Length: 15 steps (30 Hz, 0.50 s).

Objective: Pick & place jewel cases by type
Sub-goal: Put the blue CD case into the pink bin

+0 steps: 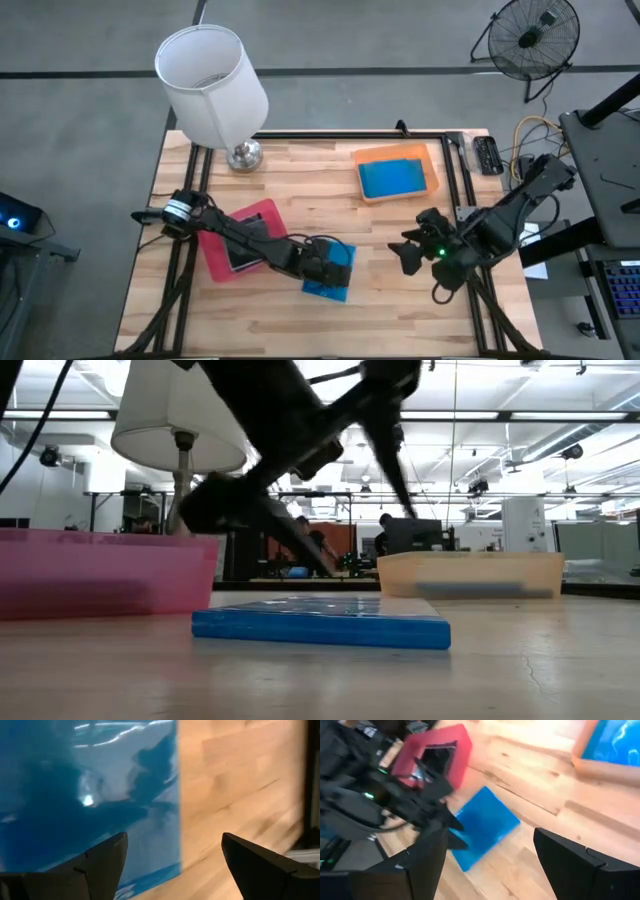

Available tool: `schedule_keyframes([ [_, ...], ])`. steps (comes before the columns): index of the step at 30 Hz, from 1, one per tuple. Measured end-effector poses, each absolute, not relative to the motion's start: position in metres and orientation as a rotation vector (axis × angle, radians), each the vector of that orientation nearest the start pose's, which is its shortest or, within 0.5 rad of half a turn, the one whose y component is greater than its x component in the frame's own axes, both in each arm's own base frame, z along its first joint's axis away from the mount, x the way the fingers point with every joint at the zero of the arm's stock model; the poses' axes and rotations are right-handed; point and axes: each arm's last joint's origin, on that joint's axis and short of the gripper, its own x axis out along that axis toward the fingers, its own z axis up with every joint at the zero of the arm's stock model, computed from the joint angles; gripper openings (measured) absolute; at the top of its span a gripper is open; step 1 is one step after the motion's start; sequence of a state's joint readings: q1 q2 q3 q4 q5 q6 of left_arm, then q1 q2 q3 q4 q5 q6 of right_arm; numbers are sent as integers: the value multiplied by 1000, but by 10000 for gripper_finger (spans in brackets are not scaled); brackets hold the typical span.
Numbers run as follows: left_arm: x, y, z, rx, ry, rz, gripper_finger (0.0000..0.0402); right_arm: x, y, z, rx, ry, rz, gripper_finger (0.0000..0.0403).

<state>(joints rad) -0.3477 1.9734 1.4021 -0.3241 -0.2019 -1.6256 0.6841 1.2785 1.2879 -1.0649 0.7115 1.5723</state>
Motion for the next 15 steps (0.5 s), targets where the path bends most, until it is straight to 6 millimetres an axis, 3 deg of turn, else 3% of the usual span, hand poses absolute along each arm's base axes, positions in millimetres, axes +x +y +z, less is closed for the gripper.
schedule_keyframes([
  [7, 376, -130, 201, -1140, 890, 648, 307, 187, 146, 295, 840, 583, -588, 288],
  [15, 369, -125, 210, -1090, 972, 618, 307, 191, 157, 251, 1071, 498, -530, 287],
])
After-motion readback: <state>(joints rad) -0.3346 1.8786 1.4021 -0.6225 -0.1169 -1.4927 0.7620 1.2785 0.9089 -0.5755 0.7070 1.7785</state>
